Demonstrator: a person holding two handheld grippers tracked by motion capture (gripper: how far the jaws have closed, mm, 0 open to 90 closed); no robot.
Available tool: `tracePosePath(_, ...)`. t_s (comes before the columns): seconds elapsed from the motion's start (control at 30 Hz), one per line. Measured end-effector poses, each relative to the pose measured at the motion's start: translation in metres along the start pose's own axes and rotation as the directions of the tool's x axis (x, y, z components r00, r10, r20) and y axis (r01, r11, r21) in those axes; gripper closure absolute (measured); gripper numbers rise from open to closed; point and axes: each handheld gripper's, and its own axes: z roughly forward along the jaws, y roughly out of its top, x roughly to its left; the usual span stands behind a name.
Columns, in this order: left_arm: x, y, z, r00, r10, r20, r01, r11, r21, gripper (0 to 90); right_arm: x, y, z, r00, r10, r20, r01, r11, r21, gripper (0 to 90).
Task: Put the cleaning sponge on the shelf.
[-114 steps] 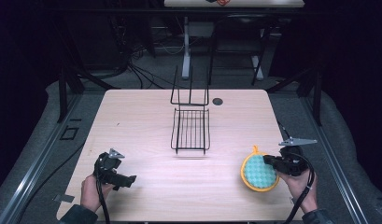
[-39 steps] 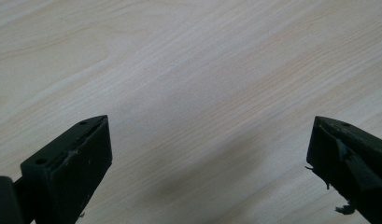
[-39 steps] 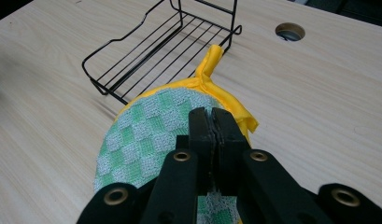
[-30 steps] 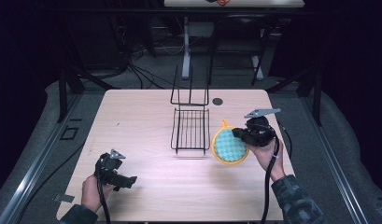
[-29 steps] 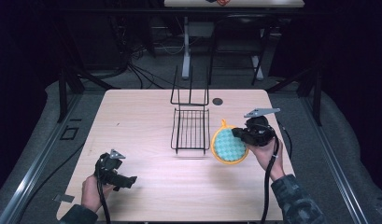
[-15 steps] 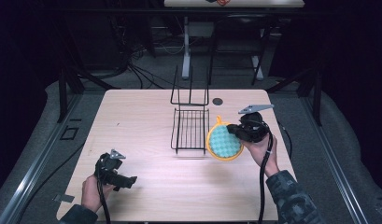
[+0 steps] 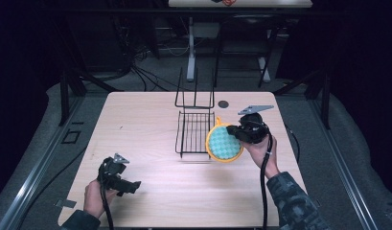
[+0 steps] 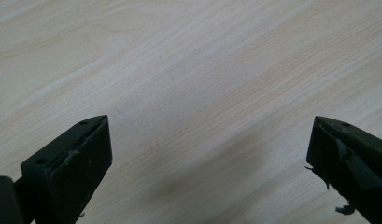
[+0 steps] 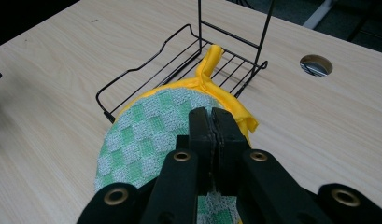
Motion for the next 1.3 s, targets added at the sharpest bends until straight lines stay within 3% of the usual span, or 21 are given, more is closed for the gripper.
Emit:
tracePosePath(0.87,0.000,0.000,0.000,1.0000,0.002,0.003,-0.002,1.0000,-0.001,0.2,0.010,0.010,0.034,0.9998,0.015,-0.010,-0.015,1.000,-0.027,88.0)
tracePosePath(1.3,0.000,0.000,-0.001,1.0000,0.002,0.006,-0.002,1.0000,-0.006,0.2,0.017,0.014,0.047,0.9996,0.027,0.007,-0.026,0.996,-0.085,88.0)
